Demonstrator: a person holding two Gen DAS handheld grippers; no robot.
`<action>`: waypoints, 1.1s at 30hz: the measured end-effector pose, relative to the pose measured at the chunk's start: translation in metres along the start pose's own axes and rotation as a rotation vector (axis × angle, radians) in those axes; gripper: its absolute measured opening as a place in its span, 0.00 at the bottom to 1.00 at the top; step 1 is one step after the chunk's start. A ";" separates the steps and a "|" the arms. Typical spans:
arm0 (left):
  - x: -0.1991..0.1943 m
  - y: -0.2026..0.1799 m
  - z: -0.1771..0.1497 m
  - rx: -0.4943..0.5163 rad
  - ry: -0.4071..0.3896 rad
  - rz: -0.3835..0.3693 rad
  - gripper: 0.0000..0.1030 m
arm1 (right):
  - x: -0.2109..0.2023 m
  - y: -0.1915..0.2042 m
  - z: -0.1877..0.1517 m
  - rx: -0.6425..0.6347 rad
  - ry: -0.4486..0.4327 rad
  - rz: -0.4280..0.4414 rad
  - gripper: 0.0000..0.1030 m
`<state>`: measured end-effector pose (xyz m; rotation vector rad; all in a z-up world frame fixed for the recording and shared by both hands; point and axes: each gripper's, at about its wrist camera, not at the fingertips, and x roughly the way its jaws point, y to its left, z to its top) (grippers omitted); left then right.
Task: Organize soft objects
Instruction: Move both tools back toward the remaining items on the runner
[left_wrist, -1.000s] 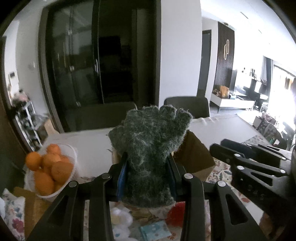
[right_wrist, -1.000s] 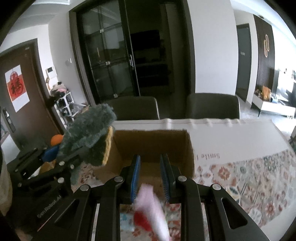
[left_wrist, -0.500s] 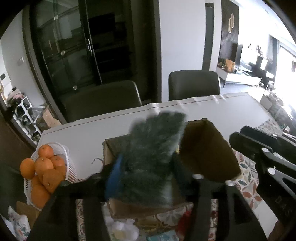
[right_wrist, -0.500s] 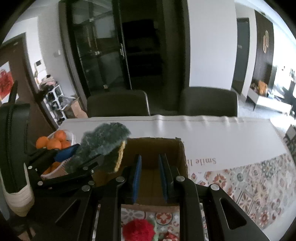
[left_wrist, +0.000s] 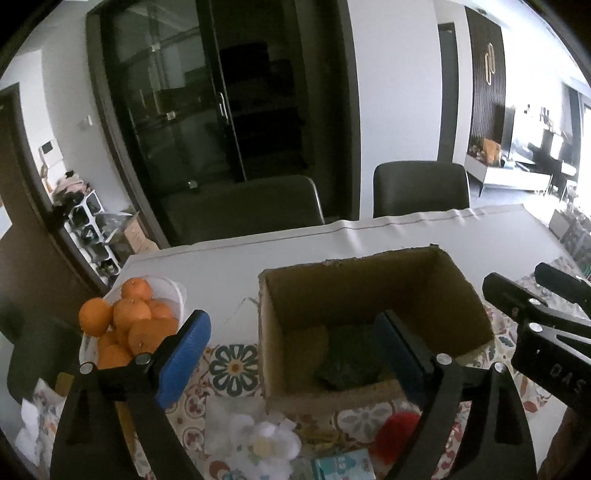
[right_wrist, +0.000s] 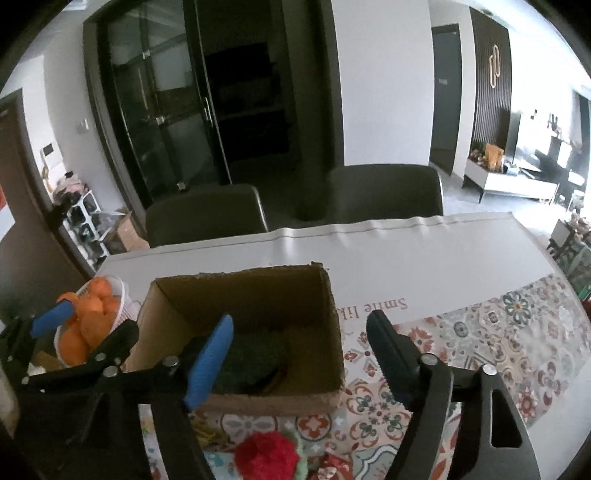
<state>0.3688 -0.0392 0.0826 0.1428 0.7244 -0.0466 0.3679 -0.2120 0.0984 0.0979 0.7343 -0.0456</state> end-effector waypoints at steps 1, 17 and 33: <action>-0.004 0.000 -0.003 -0.001 -0.007 -0.001 0.95 | -0.004 0.001 -0.002 -0.006 -0.002 0.004 0.76; -0.065 -0.013 -0.075 0.040 -0.052 -0.094 0.98 | -0.077 -0.008 -0.073 -0.016 -0.087 -0.069 0.82; -0.087 -0.035 -0.149 0.083 -0.019 -0.205 0.98 | -0.116 -0.022 -0.147 -0.015 -0.086 -0.125 0.89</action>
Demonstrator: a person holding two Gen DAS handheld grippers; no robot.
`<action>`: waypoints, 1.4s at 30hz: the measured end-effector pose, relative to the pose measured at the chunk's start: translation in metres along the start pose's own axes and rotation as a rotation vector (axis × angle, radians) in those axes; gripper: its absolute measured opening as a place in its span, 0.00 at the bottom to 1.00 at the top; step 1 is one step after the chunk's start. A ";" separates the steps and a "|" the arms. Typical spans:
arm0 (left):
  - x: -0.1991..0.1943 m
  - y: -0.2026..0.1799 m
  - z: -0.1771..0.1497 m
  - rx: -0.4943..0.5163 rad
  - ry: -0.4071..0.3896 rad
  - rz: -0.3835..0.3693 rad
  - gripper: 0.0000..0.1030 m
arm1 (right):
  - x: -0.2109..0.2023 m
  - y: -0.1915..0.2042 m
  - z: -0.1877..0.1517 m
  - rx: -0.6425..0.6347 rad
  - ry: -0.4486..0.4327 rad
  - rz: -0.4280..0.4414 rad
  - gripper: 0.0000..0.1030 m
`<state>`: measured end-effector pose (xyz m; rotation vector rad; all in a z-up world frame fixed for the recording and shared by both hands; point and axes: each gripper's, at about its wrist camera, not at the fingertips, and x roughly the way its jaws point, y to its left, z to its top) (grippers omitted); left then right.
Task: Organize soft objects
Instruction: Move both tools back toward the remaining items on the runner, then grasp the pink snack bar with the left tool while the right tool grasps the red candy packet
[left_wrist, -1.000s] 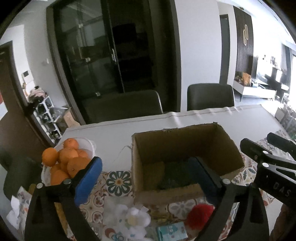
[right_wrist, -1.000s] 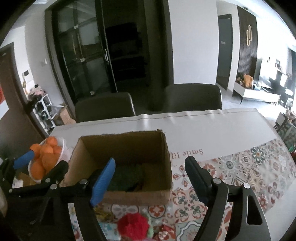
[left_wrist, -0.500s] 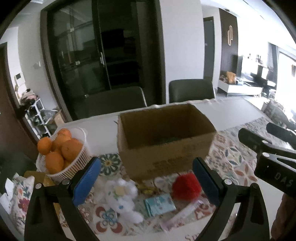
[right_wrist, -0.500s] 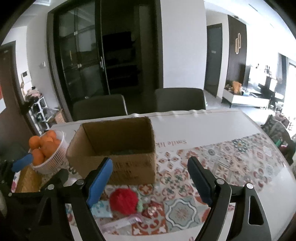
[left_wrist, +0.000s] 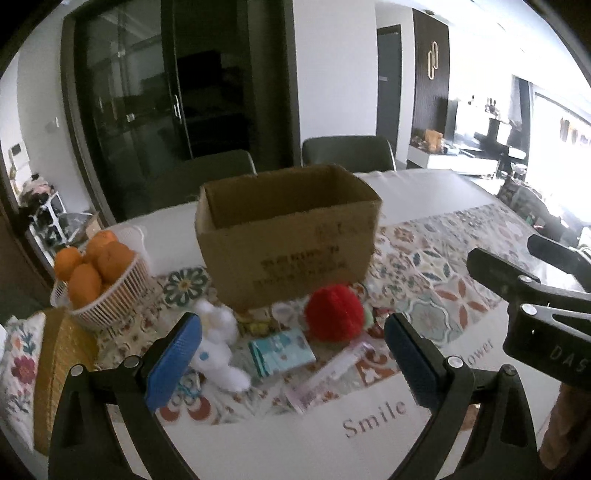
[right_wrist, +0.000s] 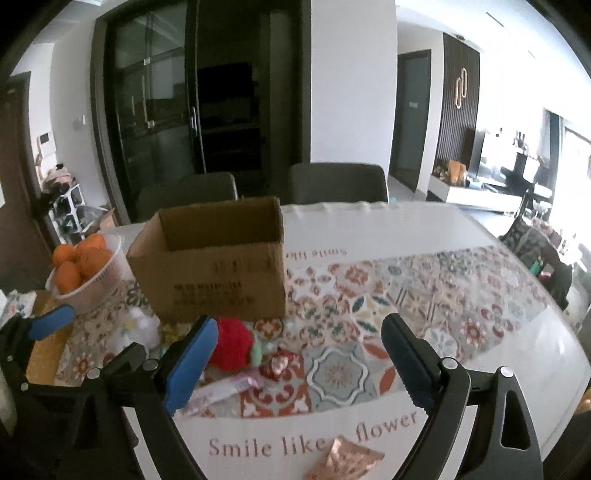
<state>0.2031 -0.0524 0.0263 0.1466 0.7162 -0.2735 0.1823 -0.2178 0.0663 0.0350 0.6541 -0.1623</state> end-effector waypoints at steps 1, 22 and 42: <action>0.001 -0.002 -0.005 0.002 0.007 -0.013 0.98 | 0.000 -0.001 -0.005 0.005 0.004 0.006 0.89; 0.053 -0.021 -0.059 0.143 0.128 -0.213 0.87 | 0.030 0.005 -0.081 -0.006 0.124 -0.022 0.88; 0.148 -0.053 -0.051 0.440 0.331 -0.292 0.39 | 0.100 -0.008 -0.098 0.133 0.301 -0.068 0.89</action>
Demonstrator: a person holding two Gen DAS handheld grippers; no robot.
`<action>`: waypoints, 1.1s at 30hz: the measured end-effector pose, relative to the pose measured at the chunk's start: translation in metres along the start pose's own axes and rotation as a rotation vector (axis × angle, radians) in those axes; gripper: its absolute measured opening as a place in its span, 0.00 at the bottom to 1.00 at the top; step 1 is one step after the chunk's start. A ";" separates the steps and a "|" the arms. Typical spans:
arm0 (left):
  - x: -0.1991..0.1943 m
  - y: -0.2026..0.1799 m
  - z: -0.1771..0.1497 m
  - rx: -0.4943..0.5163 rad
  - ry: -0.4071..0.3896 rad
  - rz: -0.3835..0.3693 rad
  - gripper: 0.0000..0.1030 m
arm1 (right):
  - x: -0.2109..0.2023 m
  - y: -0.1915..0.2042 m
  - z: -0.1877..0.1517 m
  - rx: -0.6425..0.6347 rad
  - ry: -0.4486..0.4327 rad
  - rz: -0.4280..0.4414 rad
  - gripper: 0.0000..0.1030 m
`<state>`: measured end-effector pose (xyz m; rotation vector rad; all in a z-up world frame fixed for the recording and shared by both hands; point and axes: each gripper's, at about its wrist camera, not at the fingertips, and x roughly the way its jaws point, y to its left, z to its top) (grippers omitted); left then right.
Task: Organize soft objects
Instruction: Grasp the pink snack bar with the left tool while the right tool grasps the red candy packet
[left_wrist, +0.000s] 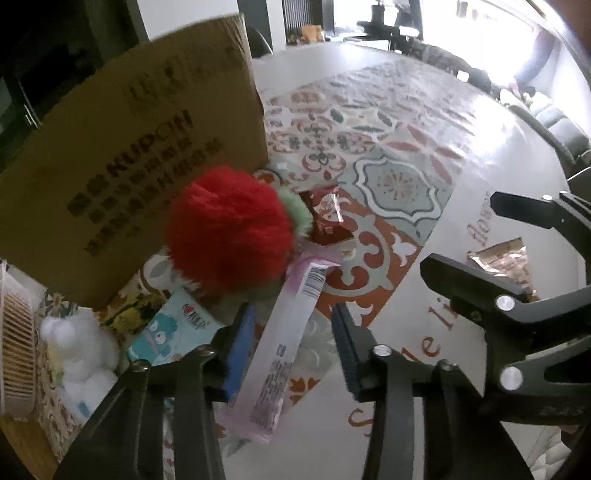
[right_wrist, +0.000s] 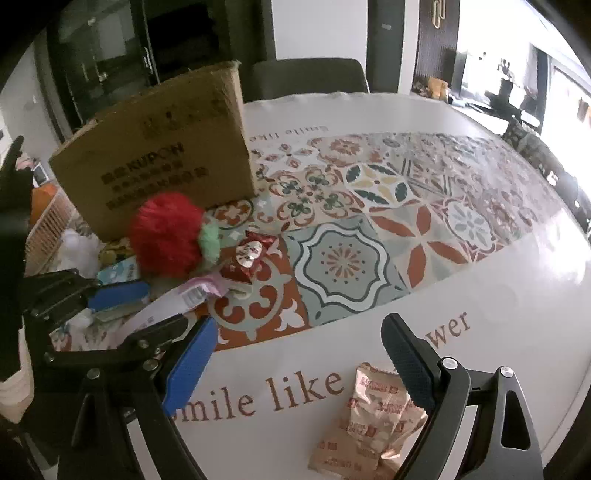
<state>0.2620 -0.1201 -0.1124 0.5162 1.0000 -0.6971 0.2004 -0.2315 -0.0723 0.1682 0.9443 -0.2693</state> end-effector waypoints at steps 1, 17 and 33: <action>0.003 0.000 0.000 0.002 0.009 -0.005 0.39 | 0.003 -0.001 0.001 0.005 0.005 0.004 0.89; 0.019 0.013 -0.009 -0.188 0.015 -0.029 0.24 | 0.033 -0.002 0.019 0.005 0.046 0.146 0.88; 0.005 0.055 -0.055 -0.672 -0.053 -0.133 0.23 | 0.066 0.019 0.053 -0.021 0.112 0.198 0.67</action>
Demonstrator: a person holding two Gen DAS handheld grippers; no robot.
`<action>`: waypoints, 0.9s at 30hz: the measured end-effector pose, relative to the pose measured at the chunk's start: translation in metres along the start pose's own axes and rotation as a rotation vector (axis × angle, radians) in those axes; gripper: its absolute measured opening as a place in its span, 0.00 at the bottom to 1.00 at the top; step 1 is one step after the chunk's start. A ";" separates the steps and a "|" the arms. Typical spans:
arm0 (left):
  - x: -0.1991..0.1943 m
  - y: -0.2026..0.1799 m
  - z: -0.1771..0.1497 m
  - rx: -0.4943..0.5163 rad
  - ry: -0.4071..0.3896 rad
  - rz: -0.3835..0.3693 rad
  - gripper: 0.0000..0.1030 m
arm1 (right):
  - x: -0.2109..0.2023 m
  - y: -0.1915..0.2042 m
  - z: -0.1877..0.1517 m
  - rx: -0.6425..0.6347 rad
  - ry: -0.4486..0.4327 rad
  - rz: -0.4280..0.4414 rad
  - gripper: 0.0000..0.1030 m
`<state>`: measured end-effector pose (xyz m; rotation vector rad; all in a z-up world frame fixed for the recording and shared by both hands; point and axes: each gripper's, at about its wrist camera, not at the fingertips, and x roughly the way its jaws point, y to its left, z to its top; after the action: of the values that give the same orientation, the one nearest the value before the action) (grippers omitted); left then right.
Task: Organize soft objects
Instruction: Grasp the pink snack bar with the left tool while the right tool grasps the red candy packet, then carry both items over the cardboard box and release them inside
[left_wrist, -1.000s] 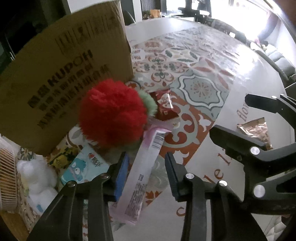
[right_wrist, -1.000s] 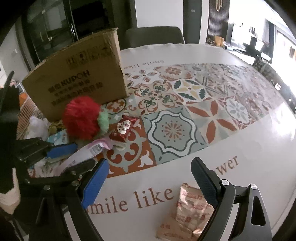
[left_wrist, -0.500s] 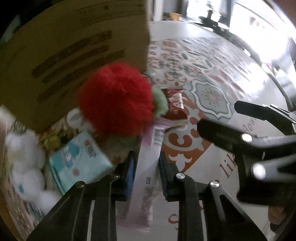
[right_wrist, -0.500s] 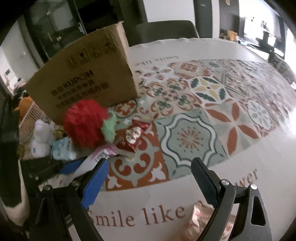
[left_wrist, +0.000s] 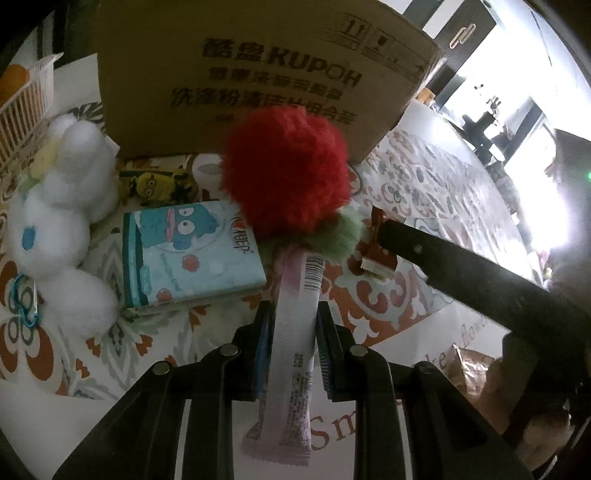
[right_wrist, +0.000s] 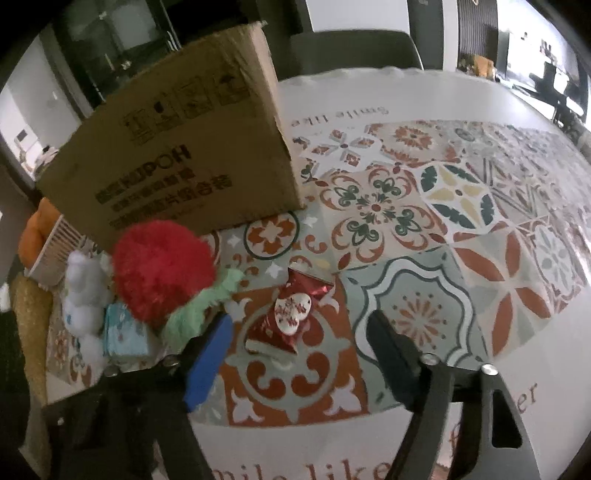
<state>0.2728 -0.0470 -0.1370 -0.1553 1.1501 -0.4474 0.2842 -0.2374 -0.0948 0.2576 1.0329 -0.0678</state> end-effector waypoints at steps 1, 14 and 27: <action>-0.003 0.002 0.000 -0.004 0.000 -0.004 0.23 | 0.003 0.000 0.002 0.009 0.009 0.012 0.62; -0.019 0.011 0.000 0.003 -0.013 0.032 0.23 | 0.022 0.011 -0.001 -0.029 0.033 -0.024 0.28; -0.047 -0.024 -0.017 0.078 -0.064 0.017 0.23 | -0.035 -0.003 -0.030 0.009 -0.026 0.056 0.28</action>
<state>0.2353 -0.0472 -0.0964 -0.0913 1.0684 -0.4687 0.2403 -0.2355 -0.0805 0.2924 0.9992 -0.0252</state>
